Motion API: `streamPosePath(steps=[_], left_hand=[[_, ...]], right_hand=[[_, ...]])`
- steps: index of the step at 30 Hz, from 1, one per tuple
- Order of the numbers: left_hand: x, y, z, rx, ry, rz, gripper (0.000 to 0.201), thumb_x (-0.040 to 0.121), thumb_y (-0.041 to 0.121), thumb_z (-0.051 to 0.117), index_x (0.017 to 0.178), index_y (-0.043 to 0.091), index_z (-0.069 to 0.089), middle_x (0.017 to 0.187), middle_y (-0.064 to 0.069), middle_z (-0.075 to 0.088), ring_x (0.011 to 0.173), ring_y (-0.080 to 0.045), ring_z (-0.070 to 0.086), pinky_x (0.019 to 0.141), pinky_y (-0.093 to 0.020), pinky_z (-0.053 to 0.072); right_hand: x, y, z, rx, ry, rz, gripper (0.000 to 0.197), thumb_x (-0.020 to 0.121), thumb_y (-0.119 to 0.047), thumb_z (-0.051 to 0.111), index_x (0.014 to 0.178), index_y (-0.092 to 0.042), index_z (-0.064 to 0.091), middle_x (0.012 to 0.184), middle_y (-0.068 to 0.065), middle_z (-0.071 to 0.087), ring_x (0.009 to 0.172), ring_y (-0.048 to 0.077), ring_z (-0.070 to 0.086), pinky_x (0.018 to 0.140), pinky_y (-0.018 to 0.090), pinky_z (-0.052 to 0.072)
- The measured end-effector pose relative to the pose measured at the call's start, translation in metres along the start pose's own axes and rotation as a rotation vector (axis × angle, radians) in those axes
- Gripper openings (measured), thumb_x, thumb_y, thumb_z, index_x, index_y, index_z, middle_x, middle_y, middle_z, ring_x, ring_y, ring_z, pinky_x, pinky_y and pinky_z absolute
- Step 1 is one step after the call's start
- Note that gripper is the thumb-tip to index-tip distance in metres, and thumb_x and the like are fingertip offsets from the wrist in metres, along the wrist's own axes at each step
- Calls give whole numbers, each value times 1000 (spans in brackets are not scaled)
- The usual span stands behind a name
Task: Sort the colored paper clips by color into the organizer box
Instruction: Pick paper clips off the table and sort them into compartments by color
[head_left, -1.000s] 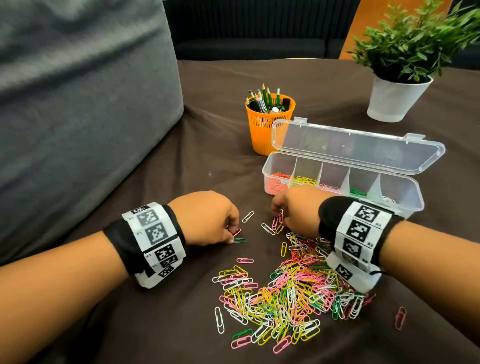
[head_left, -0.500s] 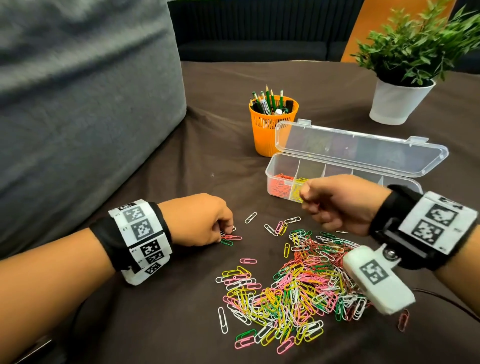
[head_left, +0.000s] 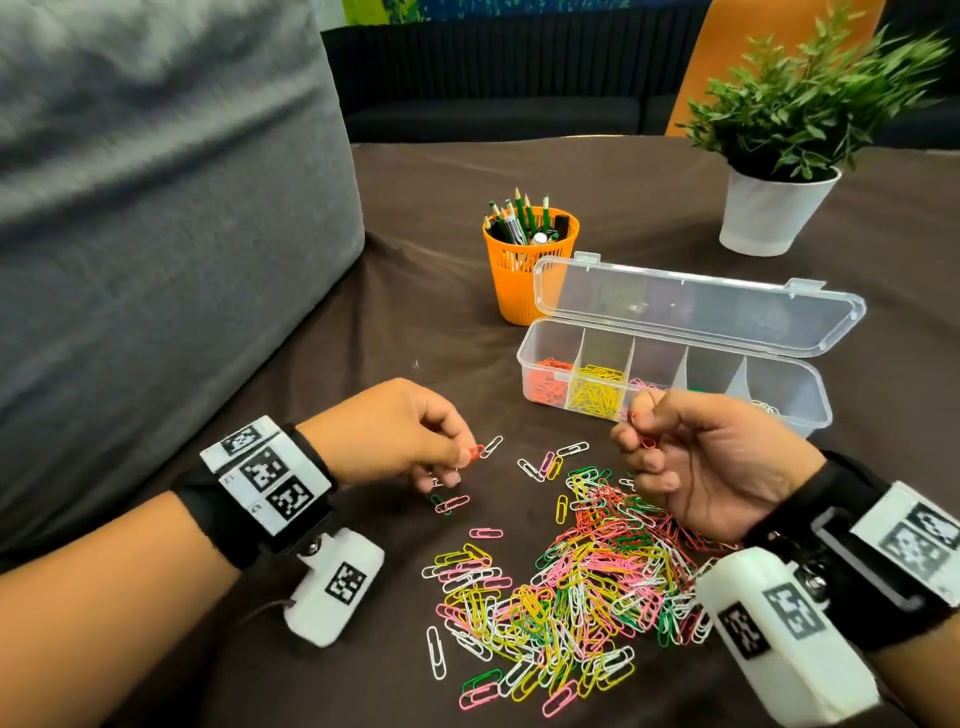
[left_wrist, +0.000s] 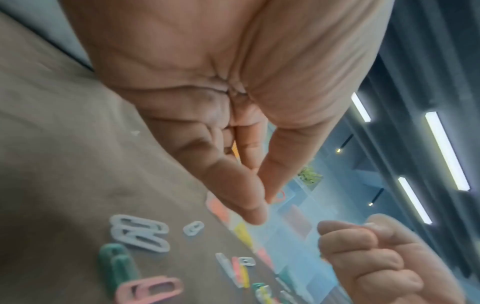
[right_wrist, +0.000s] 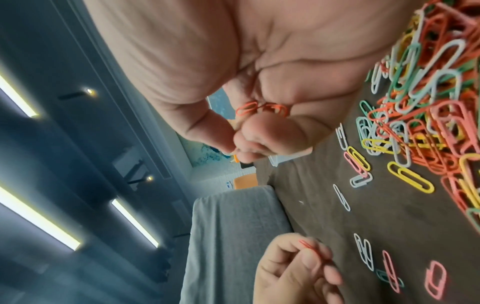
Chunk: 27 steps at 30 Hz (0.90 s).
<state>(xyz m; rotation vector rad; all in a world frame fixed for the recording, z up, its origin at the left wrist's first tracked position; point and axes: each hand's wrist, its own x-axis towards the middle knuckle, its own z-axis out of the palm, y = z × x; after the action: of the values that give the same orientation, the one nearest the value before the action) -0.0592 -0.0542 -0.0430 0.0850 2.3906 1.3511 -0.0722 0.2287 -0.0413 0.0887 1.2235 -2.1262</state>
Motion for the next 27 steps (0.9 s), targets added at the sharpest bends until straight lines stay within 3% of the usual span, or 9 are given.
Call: streamPosePath(steps=[3,7,9,11,14,18,21,24,27], left_hand=[[9,27,16,-133,16,69,13,87,-7,67,96,2,66,66,-9,67,60,-15,66,51,-22,52],[46,64,29,151,232,206,17,84,1,66,85,18,70,65,-4,70,55,-15,64,60,-34,56],[66,77,29,289,337,239,16,83,8,66,80,23,72,64,5,69,50,-3,60,65,-28,53],[80,84,23,464,392,211,11,86,21,66,82,24,76,64,14,66,58,1,63,74,-26,53],[88,79,10,635,372,105,20,90,25,61,97,30,78,78,19,69,85,-8,67,86,-26,52],[80,59,13,843,161,109,38,89,21,60,121,37,70,112,11,72,105,-14,66,88,-23,47],[68,55,20,856,177,133,37,94,23,56,127,36,67,119,10,70,111,-15,64,93,-25,47],[54,54,20,800,153,120,39,94,28,58,133,31,63,126,7,68,116,-15,62,96,-27,47],[31,50,15,741,216,122,48,92,37,61,140,35,55,134,8,64,121,-12,59,100,-26,45]], right_hand=[[-5,-6,-4,-16,119,-88,11,72,1,50,73,-9,49,67,9,48,45,11,38,36,17,31],[-3,-27,-16,-12,247,-170,20,87,3,37,93,-8,52,66,7,48,47,10,39,37,17,32],[0,-40,-19,7,292,-165,18,87,0,35,88,-7,52,65,6,47,47,11,38,37,18,30],[5,-51,-20,19,306,-134,15,89,-5,38,80,-10,49,66,6,49,48,12,38,39,19,31],[16,-60,-13,-77,322,-141,16,88,-4,39,78,-12,48,66,5,49,48,12,39,39,20,31],[42,-66,16,-527,315,-223,24,86,1,40,70,-15,47,62,4,40,49,13,32,43,20,24],[73,-70,42,-1187,261,-293,32,92,0,41,68,-21,46,64,0,41,55,11,37,51,23,31],[105,-61,59,-1462,270,-325,17,95,-12,47,86,-15,61,81,4,55,71,18,50,61,25,40],[112,-47,65,-1540,195,-211,25,93,-10,49,107,-9,69,93,5,61,79,19,56,63,23,45]])
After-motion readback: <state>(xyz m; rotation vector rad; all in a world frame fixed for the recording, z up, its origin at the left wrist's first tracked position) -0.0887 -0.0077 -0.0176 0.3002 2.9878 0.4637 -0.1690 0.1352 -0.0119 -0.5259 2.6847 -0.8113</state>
